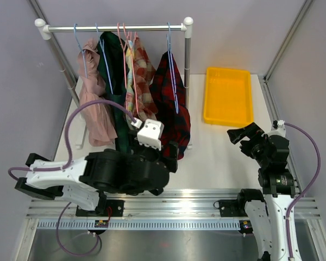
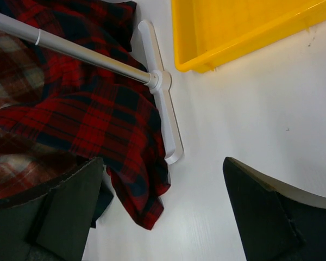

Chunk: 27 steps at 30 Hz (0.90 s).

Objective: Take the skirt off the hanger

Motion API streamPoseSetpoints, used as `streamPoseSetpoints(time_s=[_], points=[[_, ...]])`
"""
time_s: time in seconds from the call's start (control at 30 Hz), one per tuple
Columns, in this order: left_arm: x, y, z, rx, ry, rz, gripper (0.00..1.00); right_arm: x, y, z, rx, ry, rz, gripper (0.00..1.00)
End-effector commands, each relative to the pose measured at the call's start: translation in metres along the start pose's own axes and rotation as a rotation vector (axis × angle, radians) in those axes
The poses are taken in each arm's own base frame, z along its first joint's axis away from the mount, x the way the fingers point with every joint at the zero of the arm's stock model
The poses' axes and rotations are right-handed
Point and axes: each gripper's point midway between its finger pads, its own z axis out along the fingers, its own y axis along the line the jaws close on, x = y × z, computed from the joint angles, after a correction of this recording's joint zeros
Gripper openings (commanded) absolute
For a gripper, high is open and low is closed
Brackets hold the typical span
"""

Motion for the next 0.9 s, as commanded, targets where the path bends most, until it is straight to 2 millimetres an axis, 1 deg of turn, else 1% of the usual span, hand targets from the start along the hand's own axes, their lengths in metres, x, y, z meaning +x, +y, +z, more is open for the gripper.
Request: streamPoseSetpoints(time_s=[0.0, 0.03, 0.07, 0.1, 0.13, 0.17, 0.2, 0.23, 0.27, 0.3, 0.33, 0.37, 0.4, 0.43, 0.5, 0.53, 0.57, 0.6, 0.67, 0.73, 0.77, 0.87], points=[[-0.074, 0.001, -0.013, 0.041, -0.231, 0.038, 0.99, -0.004, 0.026, 0.0, -0.125, 0.017, -0.048, 0.99], [-0.087, 0.004, -0.013, 0.038, -0.272, 0.036, 0.99, -0.003, 0.031, 0.001, -0.145, 0.039, -0.051, 0.99], [-0.1, 0.007, -0.013, 0.047, -0.307, 0.14, 0.99, -0.002, 0.034, 0.001, -0.158, 0.046, -0.054, 1.0], [-0.124, 0.003, -0.019, 0.113, -0.369, 0.041, 0.99, -0.003, 0.037, 0.001, -0.17, 0.051, -0.056, 1.0], [-0.134, -0.01, -0.023, 0.229, -0.387, 0.043, 0.99, -0.002, 0.041, 0.0, -0.188, 0.061, -0.058, 0.99], [-0.153, 0.001, -0.016, 0.228, -0.429, 0.033, 0.99, -0.004, 0.044, 0.0, -0.202, 0.054, -0.062, 0.99], [-0.17, -0.009, -0.02, 0.337, -0.469, 0.007, 0.99, -0.006, 0.047, 0.001, -0.211, 0.054, -0.064, 0.99], [-0.182, -0.004, -0.015, 0.337, -0.486, -0.01, 0.99, -0.007, 0.048, 0.001, -0.213, 0.053, -0.065, 1.0], [-0.19, 0.018, 0.006, 0.254, -0.469, -0.005, 0.99, -0.009, 0.05, 0.002, -0.219, 0.051, -0.068, 0.99], [-0.198, 0.021, 0.015, 0.23, -0.452, 0.01, 0.99, -0.012, 0.054, 0.002, -0.225, 0.056, -0.072, 0.99], [-0.221, 0.014, 0.025, 0.207, -0.453, 0.014, 0.99, -0.01, 0.052, 0.009, -0.214, 0.08, -0.07, 0.99], [-0.232, 0.022, 0.04, 0.141, -0.443, 0.04, 0.99, -0.01, 0.053, 0.011, -0.215, 0.092, -0.072, 1.0], [-0.228, 0.026, 0.053, 0.09, -0.393, 0.084, 0.99, -0.011, 0.054, 0.015, -0.208, 0.108, -0.078, 0.99], [-0.245, 0.018, 0.071, 0.068, -0.404, 0.082, 0.99, -0.013, 0.054, 0.017, -0.202, 0.11, -0.077, 1.0], [-0.252, 0.014, 0.087, 0.038, -0.404, 0.124, 0.99, -0.017, 0.054, 0.021, -0.192, 0.107, -0.079, 0.99], [-0.256, 0.013, 0.104, 0.011, -0.408, 0.136, 0.99, -0.018, 0.055, 0.022, -0.194, 0.103, -0.077, 0.99], [-0.261, 0.012, 0.109, 0.006, -0.425, 0.123, 0.99, -0.019, 0.055, 0.023, -0.195, 0.102, -0.079, 0.99], [-0.259, 0.016, 0.127, -0.023, -0.416, 0.119, 0.99, -0.02, 0.055, 0.024, -0.192, 0.103, -0.084, 0.99], [-0.258, 0.02, 0.143, -0.044, -0.412, 0.103, 0.99, -0.019, 0.054, 0.024, -0.184, 0.107, -0.093, 0.99], [-0.256, 0.031, 0.155, -0.083, -0.404, 0.067, 0.99, -0.018, 0.05, 0.023, -0.166, 0.114, -0.114, 0.99], [-0.249, 0.032, 0.165, -0.093, -0.382, 0.069, 0.99, -0.018, 0.049, 0.022, -0.161, 0.116, -0.123, 0.99], [-0.24, 0.036, 0.179, -0.091, -0.365, 0.052, 0.98, -0.019, 0.043, 0.019, -0.133, 0.104, -0.149, 1.0]])
